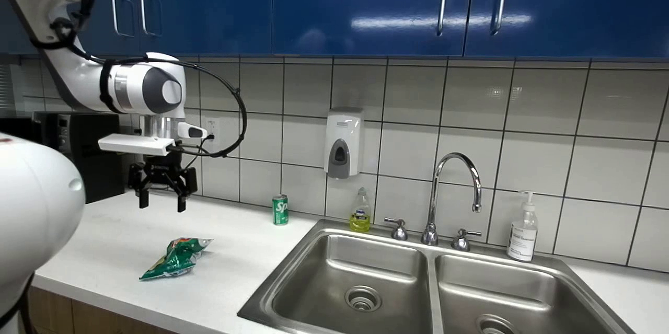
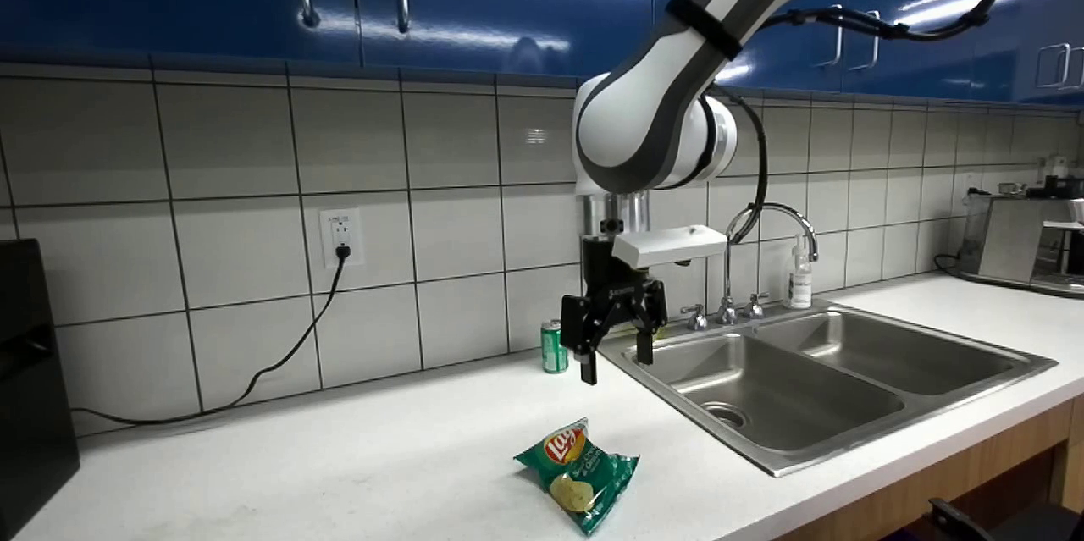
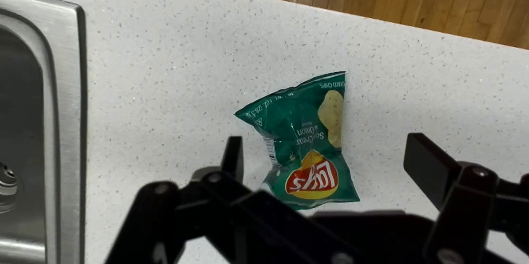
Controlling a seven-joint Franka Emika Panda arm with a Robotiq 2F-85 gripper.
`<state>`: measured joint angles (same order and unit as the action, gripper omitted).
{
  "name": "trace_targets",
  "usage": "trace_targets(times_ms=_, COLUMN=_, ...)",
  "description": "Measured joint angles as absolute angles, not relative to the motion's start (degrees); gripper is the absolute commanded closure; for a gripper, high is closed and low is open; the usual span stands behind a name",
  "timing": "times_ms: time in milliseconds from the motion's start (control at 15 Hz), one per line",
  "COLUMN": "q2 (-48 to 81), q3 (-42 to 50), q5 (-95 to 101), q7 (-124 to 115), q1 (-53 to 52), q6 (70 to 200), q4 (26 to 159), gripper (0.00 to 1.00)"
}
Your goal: Put the green packet in the sink.
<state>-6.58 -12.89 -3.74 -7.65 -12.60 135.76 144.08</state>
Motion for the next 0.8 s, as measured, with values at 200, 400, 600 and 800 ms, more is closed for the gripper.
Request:
trace_targets(times_ms=200, q2=-2.6, q3=-12.9, q5=-2.9, q7=-7.7, q1=-12.6, q6=138.7, q4=143.5, gripper=0.00)
trace_targets(times_ms=400, q2=0.8, q3=-12.9, q5=-2.6, q7=-7.7, q1=-12.7, q6=140.9, q4=142.6, gripper=0.00)
trace_targets(times_ms=600, q2=4.0, q3=-12.9, q5=-2.6, q7=-7.6, q1=-12.8, q6=142.6, q4=141.5, gripper=0.00)
trace_targets(times_ms=800, q2=7.3, q3=-12.8, q5=-2.3, q7=-7.6, q1=-12.8, q6=144.2, q4=140.1, gripper=0.00)
